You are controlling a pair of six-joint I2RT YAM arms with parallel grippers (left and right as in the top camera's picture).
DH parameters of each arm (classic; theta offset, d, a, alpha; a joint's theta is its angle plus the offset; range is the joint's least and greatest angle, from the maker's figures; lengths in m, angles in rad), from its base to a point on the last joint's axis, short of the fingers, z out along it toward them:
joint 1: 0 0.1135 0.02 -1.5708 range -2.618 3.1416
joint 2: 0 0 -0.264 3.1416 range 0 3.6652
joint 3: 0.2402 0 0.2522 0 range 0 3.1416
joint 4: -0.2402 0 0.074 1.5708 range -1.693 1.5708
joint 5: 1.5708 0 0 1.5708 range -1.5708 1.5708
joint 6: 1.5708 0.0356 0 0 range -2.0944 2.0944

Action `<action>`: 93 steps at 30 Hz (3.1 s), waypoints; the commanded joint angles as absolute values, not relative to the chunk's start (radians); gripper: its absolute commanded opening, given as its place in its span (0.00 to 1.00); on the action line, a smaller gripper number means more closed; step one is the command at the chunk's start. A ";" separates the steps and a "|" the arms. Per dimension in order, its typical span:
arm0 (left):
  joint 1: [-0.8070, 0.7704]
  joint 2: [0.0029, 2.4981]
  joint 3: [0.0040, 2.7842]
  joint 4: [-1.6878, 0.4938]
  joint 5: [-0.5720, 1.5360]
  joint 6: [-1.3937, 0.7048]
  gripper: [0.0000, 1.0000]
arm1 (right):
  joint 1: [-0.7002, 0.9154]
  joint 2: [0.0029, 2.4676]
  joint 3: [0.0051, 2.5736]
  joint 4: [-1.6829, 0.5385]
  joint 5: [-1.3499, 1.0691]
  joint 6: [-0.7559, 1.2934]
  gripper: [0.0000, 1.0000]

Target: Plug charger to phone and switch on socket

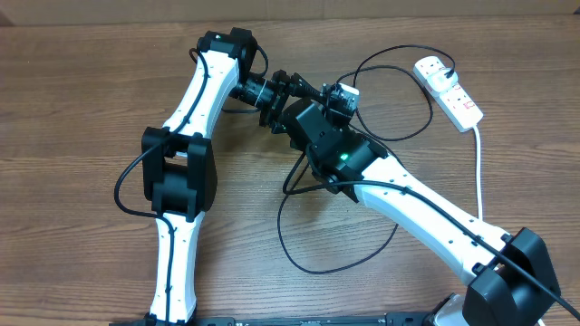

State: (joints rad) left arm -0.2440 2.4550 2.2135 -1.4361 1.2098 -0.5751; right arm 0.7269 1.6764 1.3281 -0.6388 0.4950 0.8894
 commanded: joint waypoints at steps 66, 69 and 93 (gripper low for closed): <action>-0.191 2.452 2.236 -1.304 1.302 -0.958 0.41 | 0.600 1.637 1.466 -0.688 0.129 2.111 0.09; -0.191 2.452 2.236 -1.304 1.302 -0.958 0.40 | 0.600 1.637 1.466 -0.681 0.117 2.119 0.09; -0.191 2.452 2.236 -1.303 1.300 -0.958 0.04 | 0.600 1.637 1.466 -0.637 0.048 2.116 0.08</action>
State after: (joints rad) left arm -0.1879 2.4550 2.2147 -1.3109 1.2644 -0.9470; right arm 0.5877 1.6833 1.4391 -0.6296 0.0933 2.0228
